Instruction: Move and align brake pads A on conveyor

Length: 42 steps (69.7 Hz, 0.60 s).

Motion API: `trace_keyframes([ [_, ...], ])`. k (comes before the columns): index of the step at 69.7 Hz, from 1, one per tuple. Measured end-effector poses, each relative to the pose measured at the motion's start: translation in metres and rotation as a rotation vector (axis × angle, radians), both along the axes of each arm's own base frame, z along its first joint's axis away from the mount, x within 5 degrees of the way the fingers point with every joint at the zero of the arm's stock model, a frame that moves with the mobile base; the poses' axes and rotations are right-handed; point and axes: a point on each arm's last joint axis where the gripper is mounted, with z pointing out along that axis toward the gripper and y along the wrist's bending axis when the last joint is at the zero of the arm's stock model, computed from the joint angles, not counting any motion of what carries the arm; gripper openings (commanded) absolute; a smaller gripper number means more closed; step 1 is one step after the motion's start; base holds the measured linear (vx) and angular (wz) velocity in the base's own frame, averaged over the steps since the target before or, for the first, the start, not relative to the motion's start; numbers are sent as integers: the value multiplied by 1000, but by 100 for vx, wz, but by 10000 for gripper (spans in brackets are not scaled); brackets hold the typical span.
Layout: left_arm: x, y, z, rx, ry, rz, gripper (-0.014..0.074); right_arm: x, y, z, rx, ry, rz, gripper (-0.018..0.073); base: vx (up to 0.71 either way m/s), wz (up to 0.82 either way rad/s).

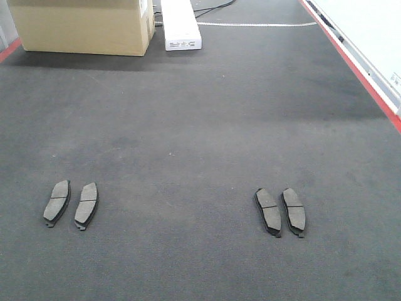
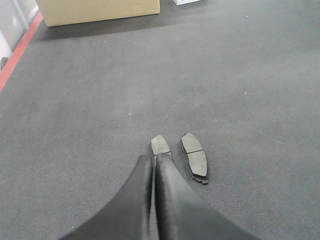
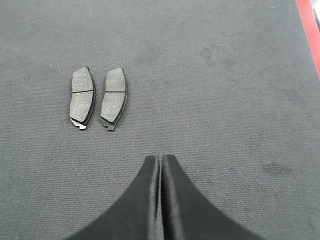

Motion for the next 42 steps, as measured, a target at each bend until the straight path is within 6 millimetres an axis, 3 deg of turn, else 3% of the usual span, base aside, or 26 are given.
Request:
trace_keyframes([
  [24, 6, -3, -6, -4, -61, -20, -6, 0, 0, 0, -1, 0, 0, -7, 0, 0],
  [31, 11, -7, -22, -20, -162, -52, -6, 0, 0, 0, -1, 0, 0, -7, 0, 0],
  [42, 15, -10, -64, -105, -313, -67, -6, 0, 0, 0, -2, 0, 0, -7, 0, 0],
])
